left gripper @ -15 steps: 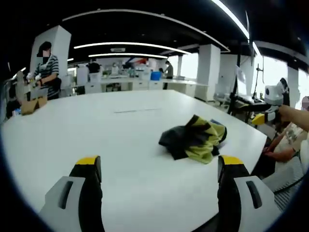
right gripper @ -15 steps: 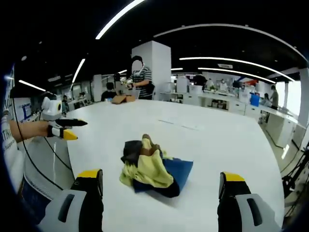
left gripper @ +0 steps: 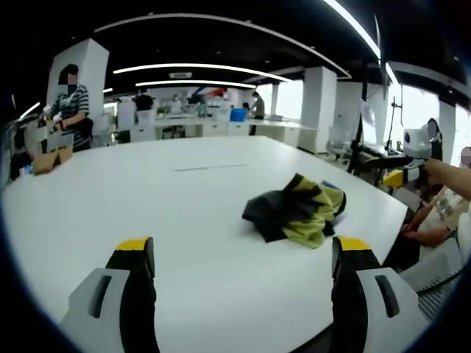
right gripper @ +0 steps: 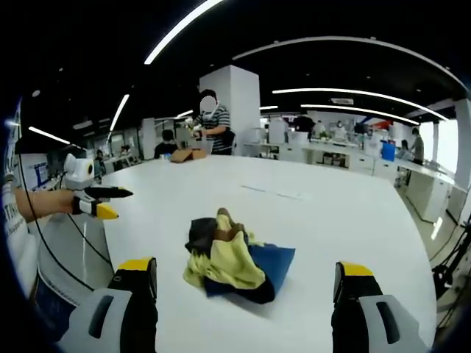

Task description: Fold the garment on the visible template until the final outline fits inside the template.

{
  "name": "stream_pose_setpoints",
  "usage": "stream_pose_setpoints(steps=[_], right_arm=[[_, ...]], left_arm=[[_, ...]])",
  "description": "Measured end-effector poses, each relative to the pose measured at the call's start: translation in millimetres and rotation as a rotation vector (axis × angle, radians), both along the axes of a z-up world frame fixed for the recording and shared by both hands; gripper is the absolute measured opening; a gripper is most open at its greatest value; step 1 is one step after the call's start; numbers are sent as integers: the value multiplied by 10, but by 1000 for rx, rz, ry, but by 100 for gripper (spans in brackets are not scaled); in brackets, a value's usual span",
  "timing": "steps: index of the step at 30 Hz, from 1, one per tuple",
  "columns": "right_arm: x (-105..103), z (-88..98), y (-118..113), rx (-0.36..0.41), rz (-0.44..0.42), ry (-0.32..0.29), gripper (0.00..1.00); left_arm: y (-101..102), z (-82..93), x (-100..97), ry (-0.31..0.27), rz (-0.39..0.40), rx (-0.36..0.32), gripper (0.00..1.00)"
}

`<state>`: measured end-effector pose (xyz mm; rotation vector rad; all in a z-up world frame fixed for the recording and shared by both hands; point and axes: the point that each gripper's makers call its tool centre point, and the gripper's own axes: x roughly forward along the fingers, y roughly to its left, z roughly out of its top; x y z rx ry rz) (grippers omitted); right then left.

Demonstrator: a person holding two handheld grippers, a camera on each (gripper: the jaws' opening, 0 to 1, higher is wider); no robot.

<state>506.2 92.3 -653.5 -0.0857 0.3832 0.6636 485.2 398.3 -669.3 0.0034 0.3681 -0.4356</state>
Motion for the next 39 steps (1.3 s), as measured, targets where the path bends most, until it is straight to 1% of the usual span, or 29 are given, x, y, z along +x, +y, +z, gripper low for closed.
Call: stream_pose_setpoints(steps=[8,17,22,27,30,32,34,39], right_arm=[[11,5,-10,1,-3,-1,99],[7,-17,-4,0,1,7,99],[7,-24,2,2,2,10,99],[22,-26,14,7,3,4,99],[32,-31,15,-3,3,-4,95],[33,-40,17,-2,4,-4,93],[38,-57,18,2,3,0,93],[60,-96,24,3,6,5,87]], left_arm=[[21,-21,11,1,-1,0,97],[-2,-39,5,9,-7,2,96],[6,-56,6,12,-7,0,95],[-6,-27,5,3,-11,-1,93],[-11,-18,11,0,-17,5,91],[-23,-1,17,-6,-20,3,89],[-43,11,28,-11,-31,0,88],[-138,16,61,-13,-72,2,82]])
